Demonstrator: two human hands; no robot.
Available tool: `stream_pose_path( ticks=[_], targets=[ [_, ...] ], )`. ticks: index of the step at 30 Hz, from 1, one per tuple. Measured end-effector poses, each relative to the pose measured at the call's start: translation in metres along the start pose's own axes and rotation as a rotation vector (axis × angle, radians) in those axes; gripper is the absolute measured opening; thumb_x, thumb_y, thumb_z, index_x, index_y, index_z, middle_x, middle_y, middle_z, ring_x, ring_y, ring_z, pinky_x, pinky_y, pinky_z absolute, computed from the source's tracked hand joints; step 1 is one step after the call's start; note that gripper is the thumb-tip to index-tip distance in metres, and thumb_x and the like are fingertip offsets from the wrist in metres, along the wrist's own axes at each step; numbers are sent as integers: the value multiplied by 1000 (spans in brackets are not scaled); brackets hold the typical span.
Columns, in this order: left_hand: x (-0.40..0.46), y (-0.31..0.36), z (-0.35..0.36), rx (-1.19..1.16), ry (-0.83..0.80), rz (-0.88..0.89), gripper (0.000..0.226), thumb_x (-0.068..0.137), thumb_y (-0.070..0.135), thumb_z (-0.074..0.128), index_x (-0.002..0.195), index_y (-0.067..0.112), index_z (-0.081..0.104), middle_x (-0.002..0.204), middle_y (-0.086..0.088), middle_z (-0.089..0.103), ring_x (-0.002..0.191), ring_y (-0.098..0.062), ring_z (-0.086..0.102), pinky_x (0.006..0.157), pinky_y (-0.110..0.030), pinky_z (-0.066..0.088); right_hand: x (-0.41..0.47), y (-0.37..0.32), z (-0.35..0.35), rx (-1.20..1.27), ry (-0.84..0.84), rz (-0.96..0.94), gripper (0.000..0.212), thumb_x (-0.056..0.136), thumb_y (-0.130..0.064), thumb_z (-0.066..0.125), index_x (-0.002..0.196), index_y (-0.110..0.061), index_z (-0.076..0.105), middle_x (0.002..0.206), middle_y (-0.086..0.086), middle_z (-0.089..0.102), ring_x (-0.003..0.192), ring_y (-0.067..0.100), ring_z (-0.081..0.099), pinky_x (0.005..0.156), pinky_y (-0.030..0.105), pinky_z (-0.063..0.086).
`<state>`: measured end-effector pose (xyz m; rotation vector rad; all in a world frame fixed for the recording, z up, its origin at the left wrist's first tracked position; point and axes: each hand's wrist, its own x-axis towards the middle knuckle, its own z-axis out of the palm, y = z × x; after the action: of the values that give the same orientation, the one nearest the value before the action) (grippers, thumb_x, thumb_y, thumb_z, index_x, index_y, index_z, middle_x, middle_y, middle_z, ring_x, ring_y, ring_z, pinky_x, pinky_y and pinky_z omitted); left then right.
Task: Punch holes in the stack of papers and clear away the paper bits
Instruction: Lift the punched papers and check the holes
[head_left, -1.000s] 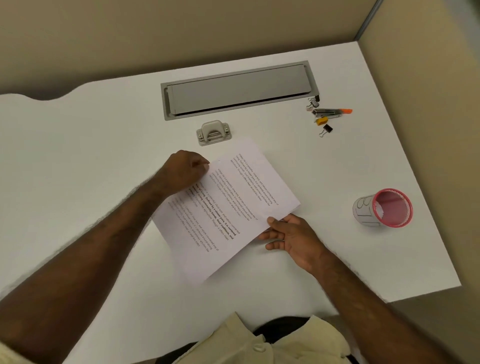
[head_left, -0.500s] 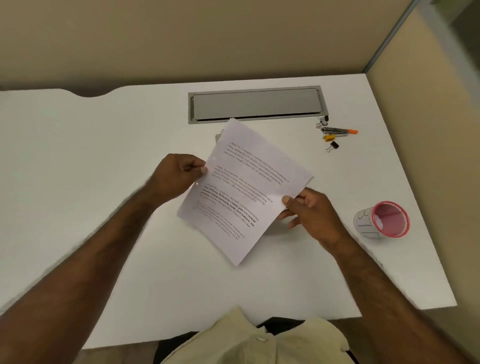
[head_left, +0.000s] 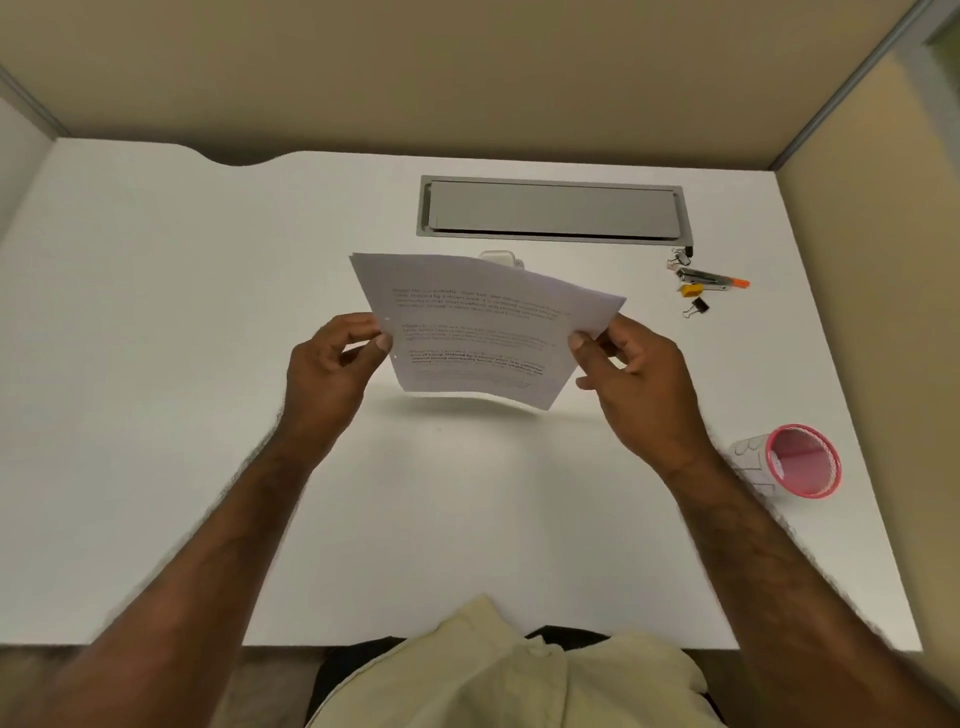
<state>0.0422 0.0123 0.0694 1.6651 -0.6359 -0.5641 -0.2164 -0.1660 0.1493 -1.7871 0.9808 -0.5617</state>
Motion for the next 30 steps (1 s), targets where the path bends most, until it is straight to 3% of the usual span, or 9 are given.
stream_pose_path(
  ticks=[6,8,13,18,20,24,26,30],
  targets=[
    [-21,-23,-3,55,55,-48,12,98,27,78,104,37,79,123,14,74,107,-1,73,91,-23,60,-5,10,19,27,-3,83,15,106,-18,63,118,-20,73,111,-6,78,105,19,72,97,52,61],
    [-23,-21,-5,44,65,-24,10,95,37,77,101,44,79,123,20,72,108,-2,72,91,-25,60,-6,8,20,64,12,83,17,108,-15,60,116,-23,72,110,-5,78,106,23,73,94,49,64],
    [-29,-18,-4,-15,94,42,12,95,41,77,103,47,81,128,14,70,117,-11,70,101,-39,57,-9,-4,21,85,67,-33,31,106,-24,58,106,-54,66,107,-21,77,104,16,74,86,38,67],
    [-35,-23,1,2,80,0,21,95,30,78,98,51,80,123,22,68,111,-10,72,94,-21,57,-8,7,32,93,35,41,23,102,-21,70,119,-37,69,110,-16,78,105,13,74,91,48,65],
    [-38,-23,2,-11,96,-10,24,95,26,78,97,49,80,123,21,67,112,-13,72,93,-22,56,-8,9,34,117,40,65,22,103,-18,69,115,-37,70,108,-11,78,102,16,75,90,51,65],
    [-41,-17,1,-66,131,26,14,92,34,78,101,45,81,124,16,67,117,-13,69,102,-34,57,-12,0,32,213,68,-7,40,102,-18,66,105,-58,70,104,-16,79,104,13,75,82,34,68],
    [-40,-17,2,-73,142,12,13,93,32,79,101,43,81,124,15,68,113,-11,70,99,-27,57,-14,-1,32,209,70,-35,38,102,-21,66,110,-58,69,107,-18,78,105,13,75,82,30,67],
    [-41,-21,9,23,127,-42,23,97,19,78,97,42,78,114,23,68,98,6,70,79,-8,51,-11,13,39,169,38,68,22,101,-15,70,117,-31,71,110,-5,79,106,22,74,92,52,64]
  ],
)
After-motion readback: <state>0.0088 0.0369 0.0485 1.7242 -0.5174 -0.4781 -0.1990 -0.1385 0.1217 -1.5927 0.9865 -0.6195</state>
